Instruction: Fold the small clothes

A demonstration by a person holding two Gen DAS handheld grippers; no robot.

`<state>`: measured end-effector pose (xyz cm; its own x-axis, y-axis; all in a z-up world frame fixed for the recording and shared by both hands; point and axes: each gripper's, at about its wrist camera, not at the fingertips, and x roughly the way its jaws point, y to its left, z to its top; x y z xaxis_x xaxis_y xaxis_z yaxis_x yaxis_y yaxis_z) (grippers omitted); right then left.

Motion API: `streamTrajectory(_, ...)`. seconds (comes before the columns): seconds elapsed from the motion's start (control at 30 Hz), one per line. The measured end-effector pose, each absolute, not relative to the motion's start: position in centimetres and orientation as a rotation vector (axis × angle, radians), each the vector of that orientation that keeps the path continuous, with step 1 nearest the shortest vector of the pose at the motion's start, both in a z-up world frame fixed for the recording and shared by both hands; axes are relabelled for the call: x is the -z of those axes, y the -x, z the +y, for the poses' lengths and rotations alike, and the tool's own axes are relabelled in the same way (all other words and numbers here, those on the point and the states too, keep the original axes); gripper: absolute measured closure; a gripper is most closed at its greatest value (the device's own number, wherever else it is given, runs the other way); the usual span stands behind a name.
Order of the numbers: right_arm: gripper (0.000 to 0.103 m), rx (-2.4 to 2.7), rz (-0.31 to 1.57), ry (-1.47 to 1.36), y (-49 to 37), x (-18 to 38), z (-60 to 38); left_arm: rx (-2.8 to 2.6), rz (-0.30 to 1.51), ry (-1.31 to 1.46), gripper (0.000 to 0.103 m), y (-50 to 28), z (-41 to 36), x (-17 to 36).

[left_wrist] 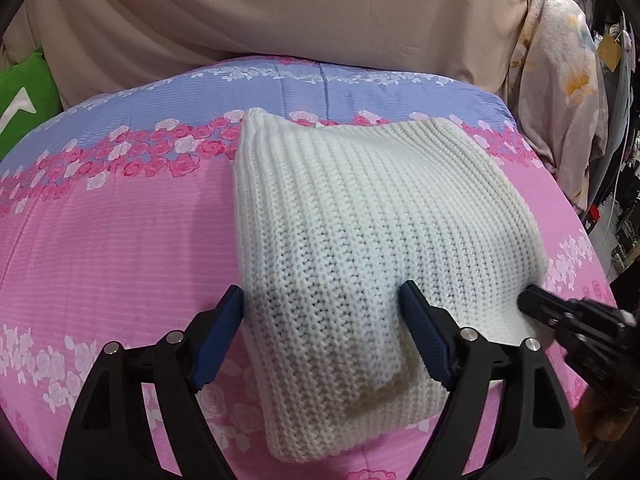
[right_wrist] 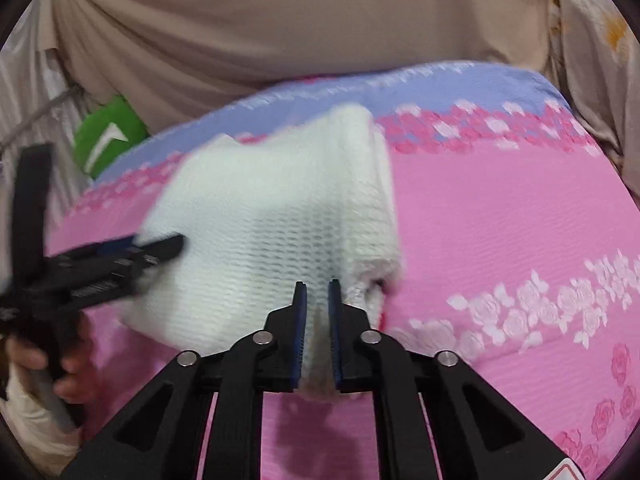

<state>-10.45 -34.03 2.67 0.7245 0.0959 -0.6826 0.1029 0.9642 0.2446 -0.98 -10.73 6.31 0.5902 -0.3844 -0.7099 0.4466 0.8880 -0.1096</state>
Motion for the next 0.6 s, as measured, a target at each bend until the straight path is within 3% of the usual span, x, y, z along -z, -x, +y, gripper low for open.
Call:
streamTrajectory(0.23, 0.100, -0.066, 0.687, -0.327, 11.4, -6.6, -34.3, 0.494, 0.847, -0.084, 0.023, 1.8, -10.2, -4.7)
streamTrajectory(0.27, 0.093, -0.051, 0.648, -0.310, 10.9, -8.1, -34.5, 0.495, 0.852, -0.075, 0.022, 1.7, -10.1, -4.6)
streamTrajectory(0.37, 0.053, -0.023, 0.608, -0.263, 7.6, -10.7, -35.4, 0.491, 0.850, -0.074, 0.022, 1.8, -10.1, -4.6)
streamTrajectory(0.57, 0.052, -0.013, 0.772, -0.265, -3.2, -9.2, -37.1, 0.493, 0.851, -0.081, 0.021, 1.9, -10.1, -4.5)
streamTrajectory(0.6, 0.056, -0.012, 0.816, -0.256, -4.4, -8.3, -37.0, 0.494, 0.854, -0.079, 0.020, 1.8, -10.0, -4.5)
